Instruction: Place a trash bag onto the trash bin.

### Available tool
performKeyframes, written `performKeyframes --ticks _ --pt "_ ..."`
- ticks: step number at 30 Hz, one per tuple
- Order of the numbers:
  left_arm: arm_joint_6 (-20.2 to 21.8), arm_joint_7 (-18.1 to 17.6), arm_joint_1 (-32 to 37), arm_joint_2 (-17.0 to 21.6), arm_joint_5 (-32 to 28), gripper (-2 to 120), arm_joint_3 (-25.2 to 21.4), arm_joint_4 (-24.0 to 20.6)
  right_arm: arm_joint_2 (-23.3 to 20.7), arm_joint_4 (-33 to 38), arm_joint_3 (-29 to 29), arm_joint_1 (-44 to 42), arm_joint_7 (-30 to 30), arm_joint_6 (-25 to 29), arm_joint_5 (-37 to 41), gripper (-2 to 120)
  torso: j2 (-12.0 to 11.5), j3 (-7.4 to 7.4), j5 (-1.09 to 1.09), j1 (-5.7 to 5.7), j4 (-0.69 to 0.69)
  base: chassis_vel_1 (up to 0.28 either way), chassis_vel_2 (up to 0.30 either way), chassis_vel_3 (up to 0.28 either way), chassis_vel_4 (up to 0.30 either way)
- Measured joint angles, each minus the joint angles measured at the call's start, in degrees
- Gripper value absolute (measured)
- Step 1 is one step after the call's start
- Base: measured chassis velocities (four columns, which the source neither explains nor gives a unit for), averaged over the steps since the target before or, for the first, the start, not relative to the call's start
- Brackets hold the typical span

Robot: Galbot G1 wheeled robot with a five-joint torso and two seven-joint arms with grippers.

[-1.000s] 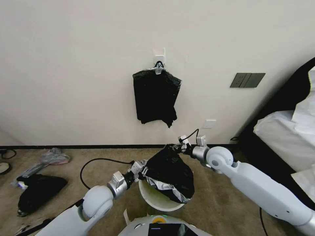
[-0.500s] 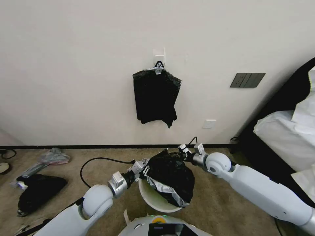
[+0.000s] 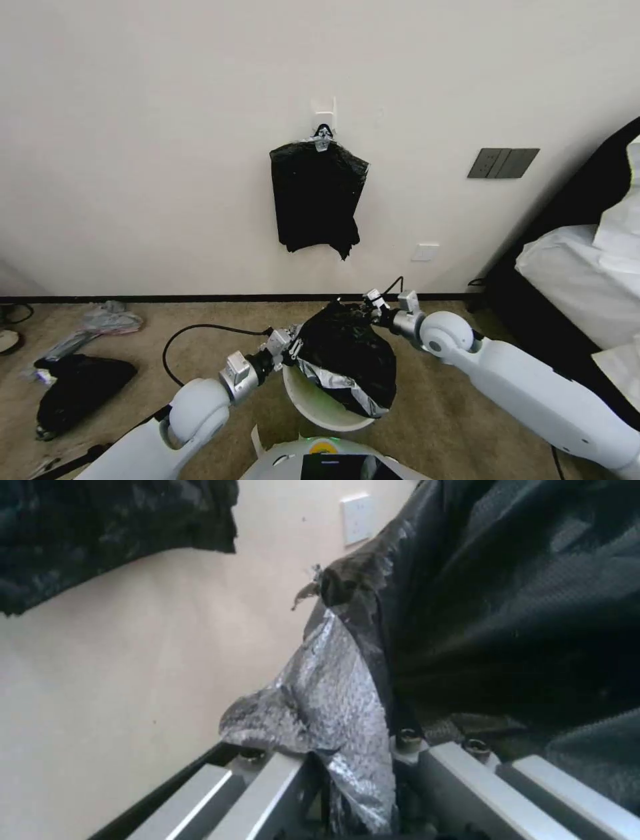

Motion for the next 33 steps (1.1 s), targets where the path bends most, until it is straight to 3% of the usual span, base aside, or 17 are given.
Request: performKeyframes --ticks 3,11,15,20,21,27,33 --pt "0.11 -0.18 -0.73 -0.25 -0.97 1 0.12 0.86 -0.46 1.87 6.37 -4.84 0.75 -0.21 3.73 38 0.00 0.00 0.01 0.00 -0.01 0.000 0.000 0.000 0.000" --pt "0.58 -0.72 -1.27 -0.70 -1.55 1 0.36 1.40 -0.46 4.61 14.59 -10.01 3.04 -0.53 9.51 65 0.00 0.00 0.01 0.00 -0.01 0.000 0.000 0.000 0.000" --pt "2.95 -4.01 -1.14 -1.96 -5.30 1 -0.30 2.45 -0.19 7.84 19.18 -11.45 4.94 -0.39 12.25 78 0.00 0.00 0.00 0.00 0.02 0.000 0.000 0.000 0.000" --pt "6.62 -11.60 -3.04 -4.94 -15.20 1 -1.73 4.65 -0.24 15.27 27.87 -18.94 5.45 -0.18 11.57 98 0.00 0.00 0.01 0.00 0.00 0.000 0.000 0.000 0.000" --pt "7.48 -13.48 -3.63 -5.56 -17.48 1 -1.99 5.01 -0.38 17.49 29.82 -22.10 5.22 0.08 10.07 99 0.00 0.00 0.00 0.00 -0.01 0.000 0.000 0.000 0.000" --pt "9.44 -17.17 -4.83 -6.70 -21.15 1 -2.41 5.51 -0.26 23.07 31.71 -29.92 4.12 0.41 4.09 100 0.00 0.00 0.01 0.00 -0.02 0.000 0.000 0.000 0.000" --pt "13.48 -20.68 -5.82 -7.23 -23.34 1 -2.22 5.36 0.01 27.55 25.84 -31.37 3.29 -0.05 -3.98 100 0.00 0.00 0.00 -0.01 0.00 0.000 0.000 0.000 0.000"
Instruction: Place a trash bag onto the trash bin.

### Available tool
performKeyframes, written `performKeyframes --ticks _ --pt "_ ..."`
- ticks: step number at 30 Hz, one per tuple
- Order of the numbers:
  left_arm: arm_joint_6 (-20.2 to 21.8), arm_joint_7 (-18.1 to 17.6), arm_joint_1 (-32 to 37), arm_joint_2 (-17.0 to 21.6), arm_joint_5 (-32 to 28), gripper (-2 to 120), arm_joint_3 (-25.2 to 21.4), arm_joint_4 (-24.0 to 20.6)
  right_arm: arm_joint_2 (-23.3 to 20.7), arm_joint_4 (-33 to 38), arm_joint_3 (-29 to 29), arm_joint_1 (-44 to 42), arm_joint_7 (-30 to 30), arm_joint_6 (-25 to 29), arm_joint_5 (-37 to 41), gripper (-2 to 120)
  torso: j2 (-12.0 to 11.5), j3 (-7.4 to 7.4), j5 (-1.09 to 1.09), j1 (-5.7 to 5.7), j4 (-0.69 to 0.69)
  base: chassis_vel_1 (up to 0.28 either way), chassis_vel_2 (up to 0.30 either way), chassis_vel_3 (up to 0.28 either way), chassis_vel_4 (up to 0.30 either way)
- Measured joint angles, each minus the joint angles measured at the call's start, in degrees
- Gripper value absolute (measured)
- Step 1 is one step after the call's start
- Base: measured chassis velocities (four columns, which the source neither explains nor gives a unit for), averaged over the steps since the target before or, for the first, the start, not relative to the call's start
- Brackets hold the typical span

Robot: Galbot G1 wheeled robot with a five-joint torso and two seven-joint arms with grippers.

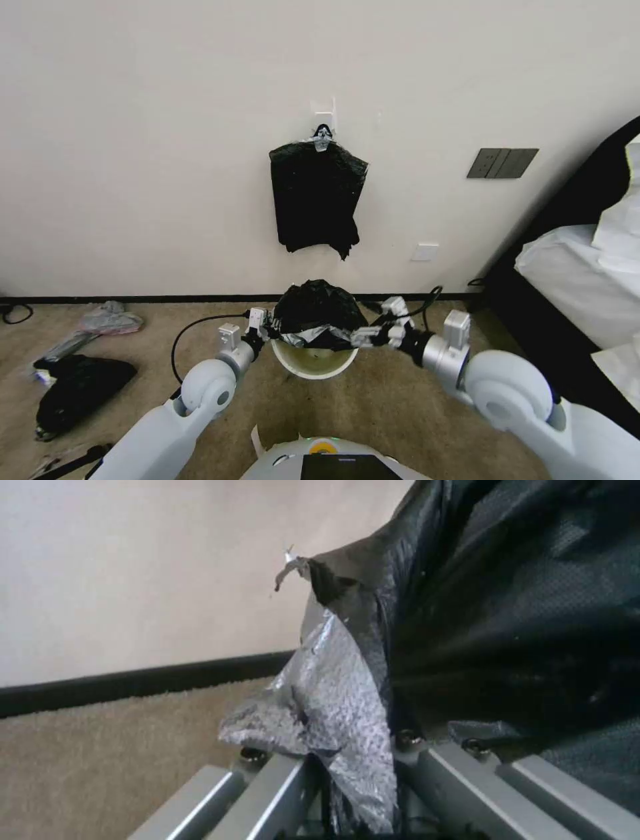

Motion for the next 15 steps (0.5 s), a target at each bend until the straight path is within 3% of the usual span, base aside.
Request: performKeyframes --ticks 10,15 --pt "1.52 0.00 0.72 -0.03 0.30 1 0.18 -1.64 0.18 -4.23 -12.19 8.43 -0.66 -1.92 -3.70 98 0.00 0.00 0.01 0.00 0.01 0.000 0.000 0.000 0.000" --pt "1.68 0.18 0.96 0.33 0.37 1 -0.19 -2.11 -0.36 -6.29 -13.66 9.49 -1.06 -2.01 -4.95 94 0.00 0.00 0.02 0.00 0.00 0.000 0.000 0.000 0.000"
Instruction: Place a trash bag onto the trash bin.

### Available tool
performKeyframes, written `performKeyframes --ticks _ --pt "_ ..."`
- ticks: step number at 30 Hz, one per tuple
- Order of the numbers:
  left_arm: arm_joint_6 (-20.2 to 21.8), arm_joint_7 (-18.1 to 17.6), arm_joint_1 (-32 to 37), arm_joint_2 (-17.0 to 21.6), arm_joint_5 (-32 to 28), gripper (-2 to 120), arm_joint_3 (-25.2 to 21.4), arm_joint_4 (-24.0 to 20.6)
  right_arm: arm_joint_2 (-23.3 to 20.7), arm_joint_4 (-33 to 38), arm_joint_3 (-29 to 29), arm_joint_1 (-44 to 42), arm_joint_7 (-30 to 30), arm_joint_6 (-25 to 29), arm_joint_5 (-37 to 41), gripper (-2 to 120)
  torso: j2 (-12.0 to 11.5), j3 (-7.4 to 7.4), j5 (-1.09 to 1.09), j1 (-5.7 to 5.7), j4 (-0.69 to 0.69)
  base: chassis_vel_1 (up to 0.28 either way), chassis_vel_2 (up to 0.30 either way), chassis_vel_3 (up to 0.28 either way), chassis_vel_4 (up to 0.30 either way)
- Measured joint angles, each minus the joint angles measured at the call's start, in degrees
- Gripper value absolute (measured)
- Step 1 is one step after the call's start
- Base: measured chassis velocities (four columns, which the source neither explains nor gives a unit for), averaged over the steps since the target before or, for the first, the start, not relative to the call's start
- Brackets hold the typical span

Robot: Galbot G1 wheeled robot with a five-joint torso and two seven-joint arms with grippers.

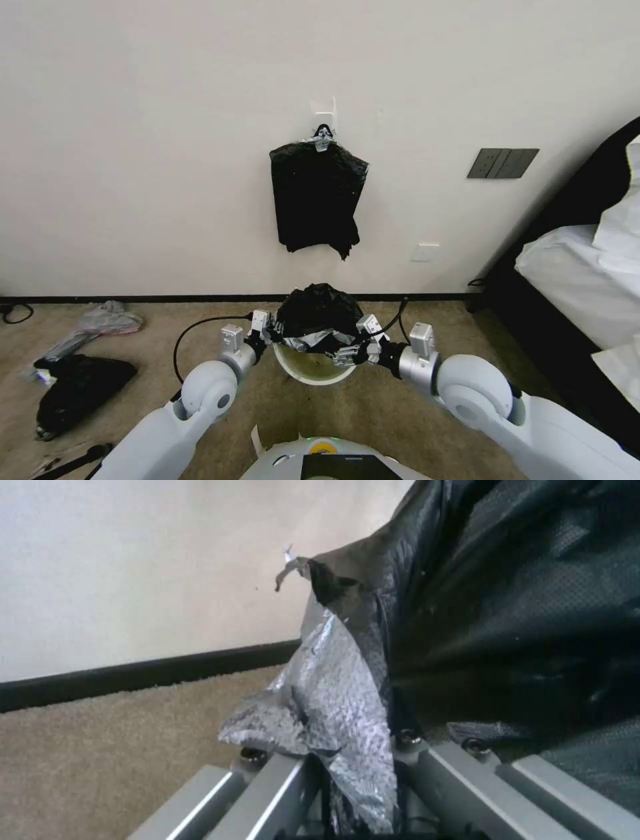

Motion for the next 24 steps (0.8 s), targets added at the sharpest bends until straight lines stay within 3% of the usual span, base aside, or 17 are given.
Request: performKeyframes --ticks 11,20,21,24 --pt "0.11 0.34 -0.08 0.05 0.16 1 0.16 -0.23 -2.03 -0.94 -0.71 0.56 -0.47 0.40 -1.39 50 0.00 0.00 0.00 0.00 -0.01 0.000 0.000 0.000 0.000" --pt "0.46 0.18 -0.11 -0.15 0.15 1 0.17 -0.29 -2.93 -0.65 -1.22 0.53 -0.48 0.87 -2.71 25 0.00 0.00 -0.01 0.00 -0.01 0.000 0.000 0.000 0.000" --pt "0.96 -0.43 -0.12 -0.20 -0.68 1 0.17 -0.54 -3.11 -0.54 -1.41 0.48 -0.52 1.19 -3.50 16 0.00 0.00 -0.01 0.00 -0.01 0.000 0.000 0.000 0.000" --pt "1.93 -1.29 -0.12 -0.22 -2.28 1 0.09 -0.94 -3.54 -0.54 -1.83 0.14 -0.64 2.02 -5.19 6 0.00 0.00 -0.01 0.00 -0.01 0.000 0.000 0.000 0.000"
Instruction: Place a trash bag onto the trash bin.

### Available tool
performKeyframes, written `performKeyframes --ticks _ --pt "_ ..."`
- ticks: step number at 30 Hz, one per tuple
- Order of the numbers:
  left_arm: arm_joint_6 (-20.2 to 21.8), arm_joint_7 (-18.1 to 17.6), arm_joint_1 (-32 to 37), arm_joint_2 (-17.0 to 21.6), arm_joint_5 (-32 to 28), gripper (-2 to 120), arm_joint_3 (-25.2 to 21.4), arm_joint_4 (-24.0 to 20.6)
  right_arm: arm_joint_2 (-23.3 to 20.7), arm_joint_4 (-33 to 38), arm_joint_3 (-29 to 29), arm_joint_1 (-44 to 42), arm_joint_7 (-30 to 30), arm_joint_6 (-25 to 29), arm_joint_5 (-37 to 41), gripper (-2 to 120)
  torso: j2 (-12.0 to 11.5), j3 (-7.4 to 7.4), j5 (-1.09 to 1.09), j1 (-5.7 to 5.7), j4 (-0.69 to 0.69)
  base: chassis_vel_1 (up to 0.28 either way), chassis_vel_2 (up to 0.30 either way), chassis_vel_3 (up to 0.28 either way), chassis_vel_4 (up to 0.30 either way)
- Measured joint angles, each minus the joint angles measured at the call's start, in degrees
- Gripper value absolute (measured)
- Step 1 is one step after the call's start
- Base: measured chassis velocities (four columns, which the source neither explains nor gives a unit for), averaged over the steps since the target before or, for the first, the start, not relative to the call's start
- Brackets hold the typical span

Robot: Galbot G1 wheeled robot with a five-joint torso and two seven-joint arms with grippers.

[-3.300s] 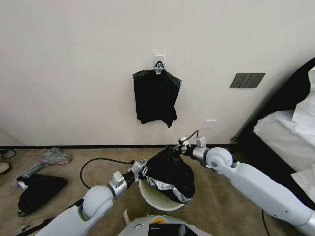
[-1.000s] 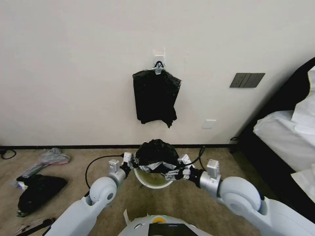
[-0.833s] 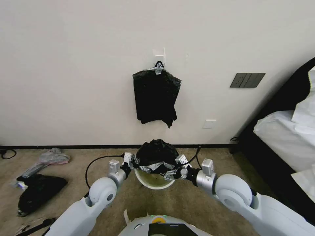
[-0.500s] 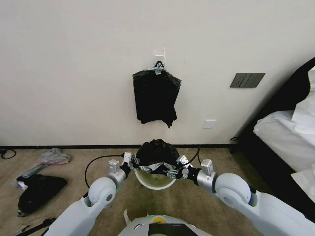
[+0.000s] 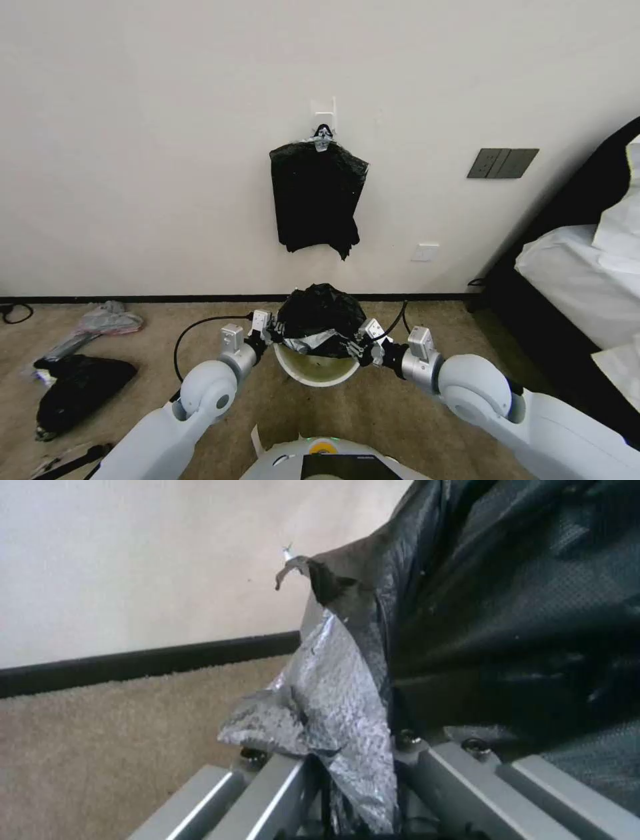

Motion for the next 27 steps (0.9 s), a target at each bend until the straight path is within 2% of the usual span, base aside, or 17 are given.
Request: performKeyframes --ticks 2,14,27 --pt "0.74 -0.98 -0.06 -0.01 -1.65 1 -0.42 -0.09 -0.38 -0.02 -0.11 -0.40 -0.05 0.73 -0.83 0 0.00 0.00 0.00 0.00 0.00 0.000 0.000 0.000 0.000" --pt "1.90 -3.82 -1.51 -0.43 -8.00 1 -1.85 0.37 -2.58 1.63 1.82 -3.42 -0.75 1.68 -1.03 0 0.00 0.00 0.00 0.00 0.00 0.000 0.000 0.000 0.000" --pt "2.86 -4.62 -2.34 -0.28 -13.20 1 -3.24 1.61 -3.01 2.28 3.78 -6.49 -0.81 1.69 1.62 0 0.00 0.00 0.00 0.00 0.00 0.000 0.000 0.000 0.000"
